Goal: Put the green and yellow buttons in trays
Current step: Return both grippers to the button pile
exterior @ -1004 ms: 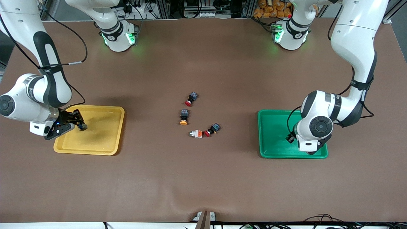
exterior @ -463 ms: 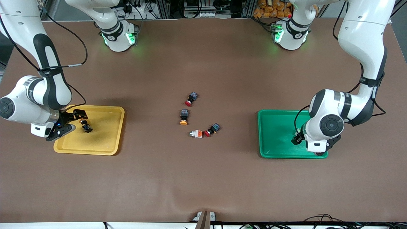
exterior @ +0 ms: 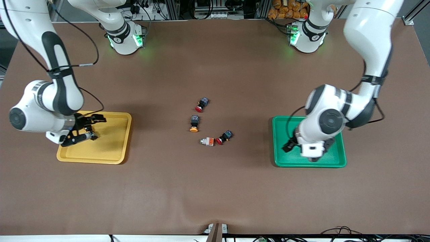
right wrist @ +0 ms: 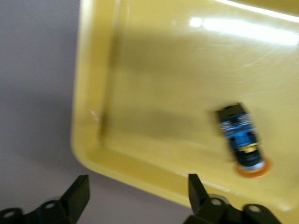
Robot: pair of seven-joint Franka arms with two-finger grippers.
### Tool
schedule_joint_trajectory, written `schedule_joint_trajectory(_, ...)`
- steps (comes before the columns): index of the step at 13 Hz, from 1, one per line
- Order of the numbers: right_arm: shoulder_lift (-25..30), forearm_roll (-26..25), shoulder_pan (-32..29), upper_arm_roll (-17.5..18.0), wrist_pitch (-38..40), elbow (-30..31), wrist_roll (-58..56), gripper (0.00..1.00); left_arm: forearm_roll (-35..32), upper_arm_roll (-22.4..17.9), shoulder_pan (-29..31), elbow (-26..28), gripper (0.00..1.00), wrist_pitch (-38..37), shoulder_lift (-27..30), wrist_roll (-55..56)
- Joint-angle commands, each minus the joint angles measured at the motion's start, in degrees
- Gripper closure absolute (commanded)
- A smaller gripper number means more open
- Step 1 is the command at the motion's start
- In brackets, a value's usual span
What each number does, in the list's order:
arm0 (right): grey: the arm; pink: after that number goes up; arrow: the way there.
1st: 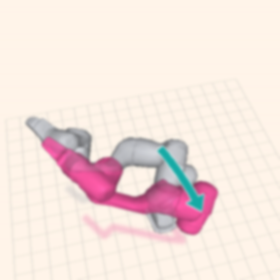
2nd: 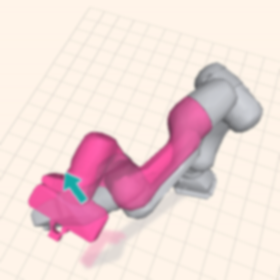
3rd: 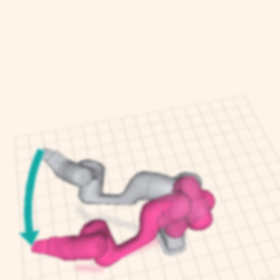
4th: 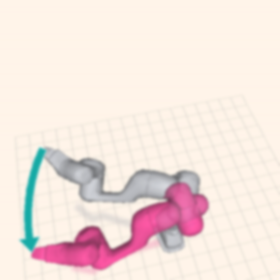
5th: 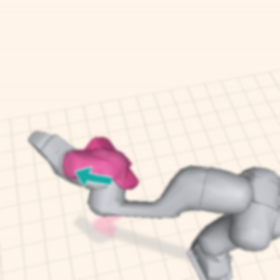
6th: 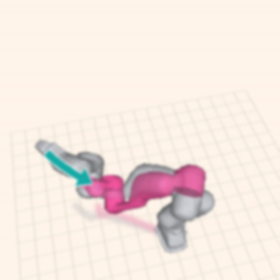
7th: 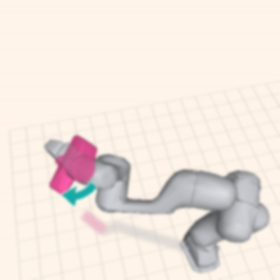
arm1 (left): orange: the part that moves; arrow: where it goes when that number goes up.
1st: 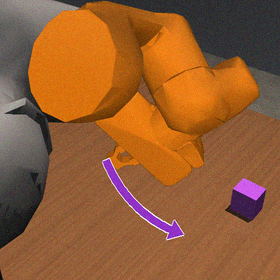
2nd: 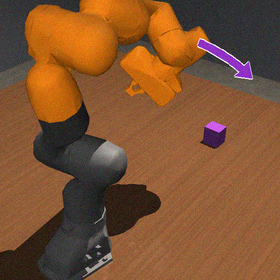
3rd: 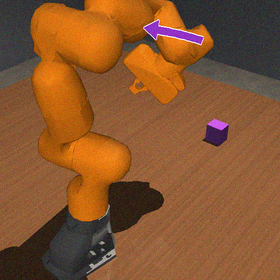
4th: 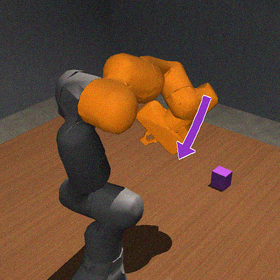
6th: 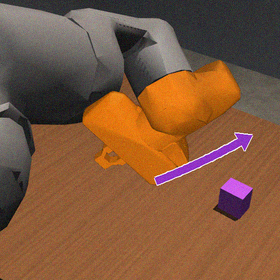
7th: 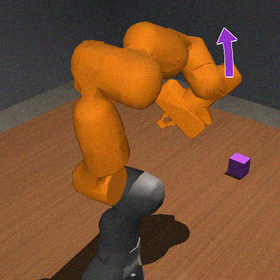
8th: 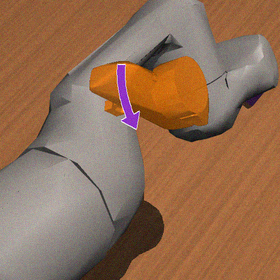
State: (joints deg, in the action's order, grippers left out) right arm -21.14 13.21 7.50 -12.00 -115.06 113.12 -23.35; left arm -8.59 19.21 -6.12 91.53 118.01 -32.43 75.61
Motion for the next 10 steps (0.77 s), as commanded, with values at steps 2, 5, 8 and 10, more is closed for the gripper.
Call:
schedule_joint_trajectory(2, 2.9, 3.0, 6.6, 0.0, 0.9, 1.1, 13.3, 0.00, 1.4, -0.4, -9.9, -13.5, 0.00, 0.1, -9.7, 16.0)
schedule_joint_trajectory(5, 2.9, 6.0, 10.9, 0.0, 0.5, 1.1, 20.5, 0.00, 1.4, -0.9, -15.2, -18.1, 0.00, 6.8, -14.8, 25.3)
schedule_joint_trajectory(8, 2.9, 6.1, 16.3, -0.1, -1.2, 1.1, 30.9, 0.00, 2.2, -0.9, -18.5, -19.6, 0.00, 12.9, -17.4, 33.4)
schedule_joint_trajectory(10, 2.9, 6.1, 18.9, -0.1, -2.8, 1.1, 35.2, 0.00, 2.3, -0.9, -19.9, -19.6, 0.00, 15.5, -18.1, 37.4)
